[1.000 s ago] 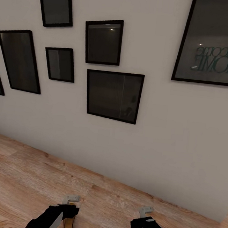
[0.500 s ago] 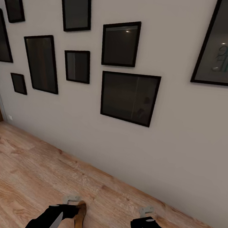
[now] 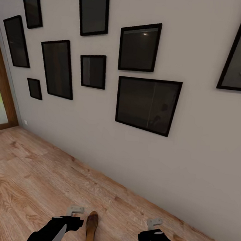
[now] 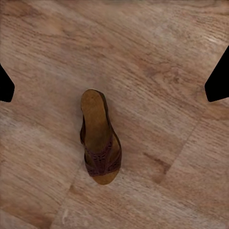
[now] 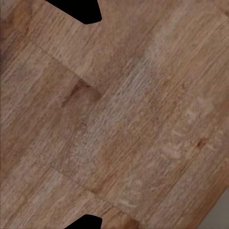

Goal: Pick up the two gym shoes and the two sandals from the corridor floor and place them onto the hallstand (shoe rack) in the corridor, making sure they are on the rack and not on the floor. Arrange them so the two gym shoes are next to each other and the two sandals are next to each other.

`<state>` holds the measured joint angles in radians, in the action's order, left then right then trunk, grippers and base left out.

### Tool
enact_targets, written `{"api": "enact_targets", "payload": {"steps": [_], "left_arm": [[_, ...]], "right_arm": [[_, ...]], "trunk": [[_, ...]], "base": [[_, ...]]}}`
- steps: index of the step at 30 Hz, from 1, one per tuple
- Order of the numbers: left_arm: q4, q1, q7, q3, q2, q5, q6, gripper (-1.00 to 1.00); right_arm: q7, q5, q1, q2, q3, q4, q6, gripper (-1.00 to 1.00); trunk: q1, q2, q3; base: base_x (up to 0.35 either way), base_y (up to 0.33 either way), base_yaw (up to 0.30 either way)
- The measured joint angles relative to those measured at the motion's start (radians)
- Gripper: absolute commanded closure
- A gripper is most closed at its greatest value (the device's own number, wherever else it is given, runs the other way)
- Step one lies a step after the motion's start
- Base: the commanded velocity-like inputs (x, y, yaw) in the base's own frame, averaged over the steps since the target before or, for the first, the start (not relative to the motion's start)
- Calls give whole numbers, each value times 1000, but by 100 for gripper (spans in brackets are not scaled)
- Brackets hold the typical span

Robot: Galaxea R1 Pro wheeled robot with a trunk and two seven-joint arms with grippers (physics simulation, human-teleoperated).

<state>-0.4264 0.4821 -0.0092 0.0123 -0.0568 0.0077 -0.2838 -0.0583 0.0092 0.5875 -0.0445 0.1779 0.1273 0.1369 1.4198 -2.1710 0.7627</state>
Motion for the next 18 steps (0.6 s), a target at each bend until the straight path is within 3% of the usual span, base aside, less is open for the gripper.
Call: {"api": "enact_targets", "payload": {"steps": [18], "left_arm": [[0, 0, 0, 0, 0, 0, 4, -100]], "right_arm": [[0, 0, 0, 0, 0, 0, 0, -100]], "trunk": [[0, 0, 0]], "base": [[69, -67, 5]]}}
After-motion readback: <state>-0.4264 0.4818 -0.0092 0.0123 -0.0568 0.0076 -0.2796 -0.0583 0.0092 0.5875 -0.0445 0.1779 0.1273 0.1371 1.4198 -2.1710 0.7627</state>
